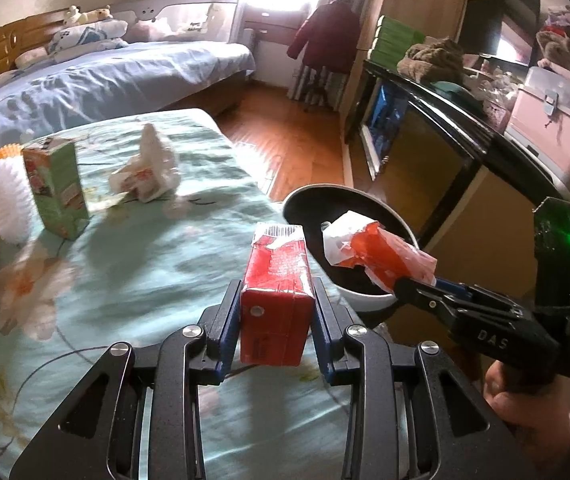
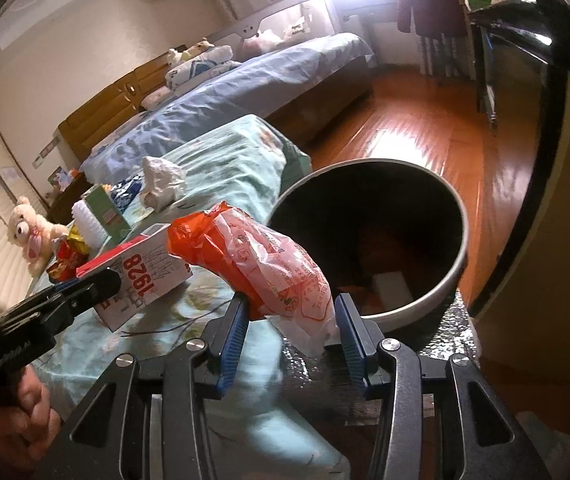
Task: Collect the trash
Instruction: 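Carry the red box and orange bag over the trash bin with both tools, then open both tools to drop the box and bag into the bin, then grasp the green juice carton with the left tool while the right tool grasps the crumpled tissue, then carry the carton and tissue over the trash bin with both tools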
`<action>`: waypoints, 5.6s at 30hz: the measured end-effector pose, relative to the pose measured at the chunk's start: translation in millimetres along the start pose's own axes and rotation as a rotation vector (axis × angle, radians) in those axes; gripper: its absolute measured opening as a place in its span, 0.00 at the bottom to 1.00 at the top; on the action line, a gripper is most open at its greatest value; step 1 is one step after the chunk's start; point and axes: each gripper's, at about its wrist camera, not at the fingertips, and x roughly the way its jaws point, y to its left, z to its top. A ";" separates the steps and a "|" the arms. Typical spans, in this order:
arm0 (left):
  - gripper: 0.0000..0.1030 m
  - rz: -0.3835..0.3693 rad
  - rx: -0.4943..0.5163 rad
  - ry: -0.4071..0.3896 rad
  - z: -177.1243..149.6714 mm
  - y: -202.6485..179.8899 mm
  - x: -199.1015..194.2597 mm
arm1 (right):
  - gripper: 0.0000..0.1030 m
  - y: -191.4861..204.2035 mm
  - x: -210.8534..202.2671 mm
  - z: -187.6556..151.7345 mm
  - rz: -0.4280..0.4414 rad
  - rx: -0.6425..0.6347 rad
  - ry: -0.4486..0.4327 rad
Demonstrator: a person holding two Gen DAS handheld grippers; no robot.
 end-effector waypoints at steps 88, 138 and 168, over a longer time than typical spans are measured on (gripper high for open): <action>0.67 0.104 -0.145 0.025 -10.0 46.9 1.7 | 0.84 18.9 23.5 31.6 0.034 0.031 0.007; 0.67 0.222 -0.266 0.000 36.1 175.6 21.0 | 0.62 127.2 149.1 93.0 0.205 -0.087 0.108; 0.52 0.142 -0.185 -0.035 22.0 131.7 6.0 | 0.14 92.3 102.3 66.5 0.214 -0.026 0.077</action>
